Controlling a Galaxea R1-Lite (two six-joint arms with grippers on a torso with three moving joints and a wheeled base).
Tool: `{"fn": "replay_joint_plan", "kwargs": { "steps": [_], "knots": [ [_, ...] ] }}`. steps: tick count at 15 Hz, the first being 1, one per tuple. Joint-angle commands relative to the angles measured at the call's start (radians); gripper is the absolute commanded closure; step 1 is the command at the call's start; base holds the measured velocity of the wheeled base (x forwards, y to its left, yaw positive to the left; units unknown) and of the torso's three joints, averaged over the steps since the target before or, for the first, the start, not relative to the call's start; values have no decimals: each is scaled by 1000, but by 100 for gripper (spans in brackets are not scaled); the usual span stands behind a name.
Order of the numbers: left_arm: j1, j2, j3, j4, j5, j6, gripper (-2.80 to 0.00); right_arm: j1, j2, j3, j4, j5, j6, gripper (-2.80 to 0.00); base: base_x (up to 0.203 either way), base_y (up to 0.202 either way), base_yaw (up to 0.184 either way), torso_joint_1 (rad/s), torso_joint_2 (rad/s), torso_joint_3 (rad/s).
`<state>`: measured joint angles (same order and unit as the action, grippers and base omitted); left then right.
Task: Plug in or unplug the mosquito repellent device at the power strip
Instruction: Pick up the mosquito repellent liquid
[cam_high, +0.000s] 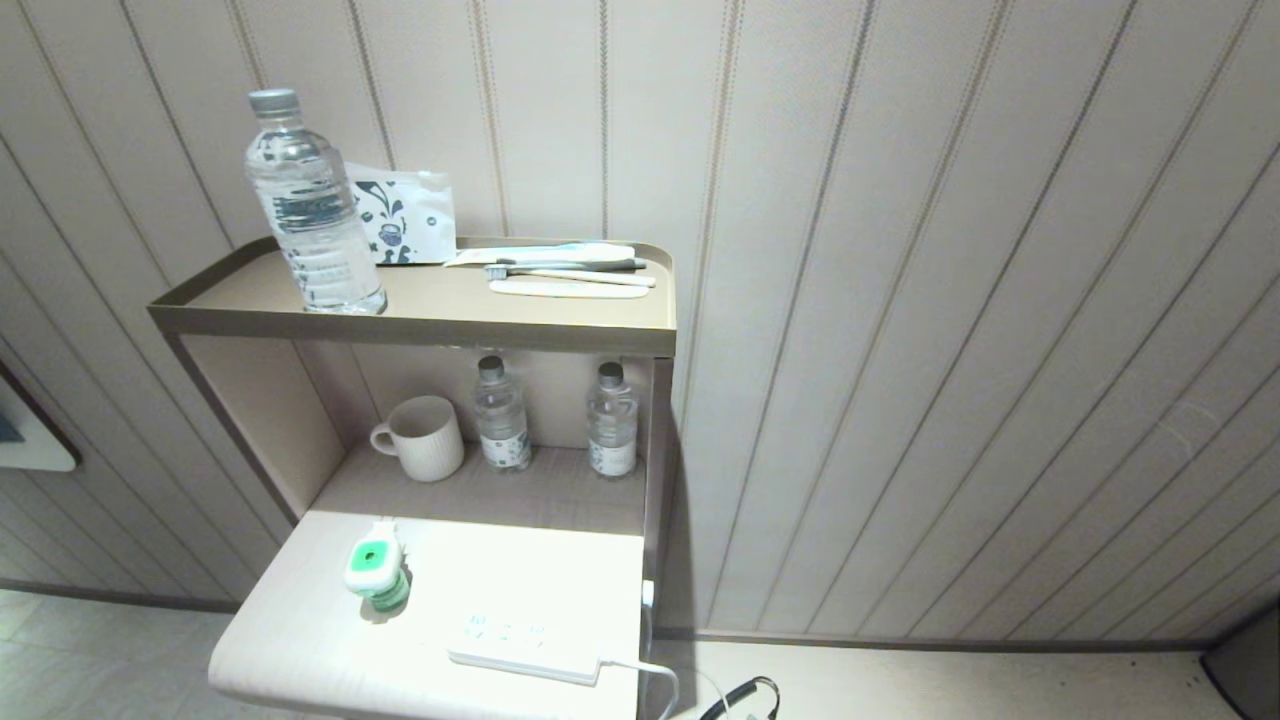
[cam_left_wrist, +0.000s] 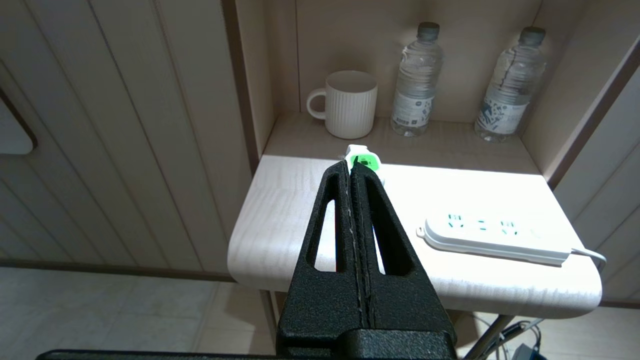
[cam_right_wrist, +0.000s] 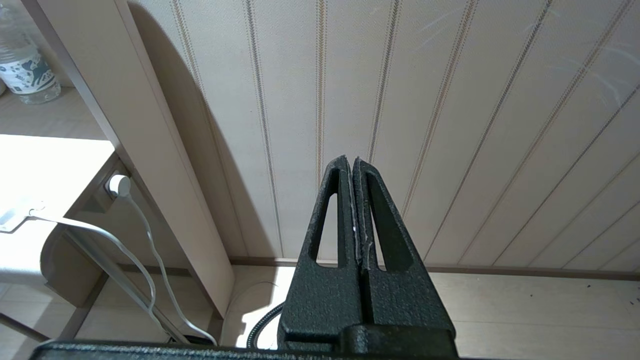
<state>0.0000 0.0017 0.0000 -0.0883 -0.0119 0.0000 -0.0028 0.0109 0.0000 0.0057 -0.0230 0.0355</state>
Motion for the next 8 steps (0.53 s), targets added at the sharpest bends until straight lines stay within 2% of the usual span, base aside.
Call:
{"fn": "replay_joint_plan", "kwargs": {
  "steps": [1, 5, 8],
  "knots": [
    [0, 0, 0, -2, 0, -2, 0, 0, 1, 0, 0, 0, 0, 0, 0, 0, 0, 0, 0, 0],
    [0, 0, 0, -1, 0, -2, 0, 0, 0, 0, 0, 0, 1, 0, 0, 0, 0, -17, 31, 21],
    [0, 0, 0, -2, 0, -2, 0, 1, 0, 0, 0, 0, 0, 0, 0, 0, 0, -144, 327, 171]
  ]
}}
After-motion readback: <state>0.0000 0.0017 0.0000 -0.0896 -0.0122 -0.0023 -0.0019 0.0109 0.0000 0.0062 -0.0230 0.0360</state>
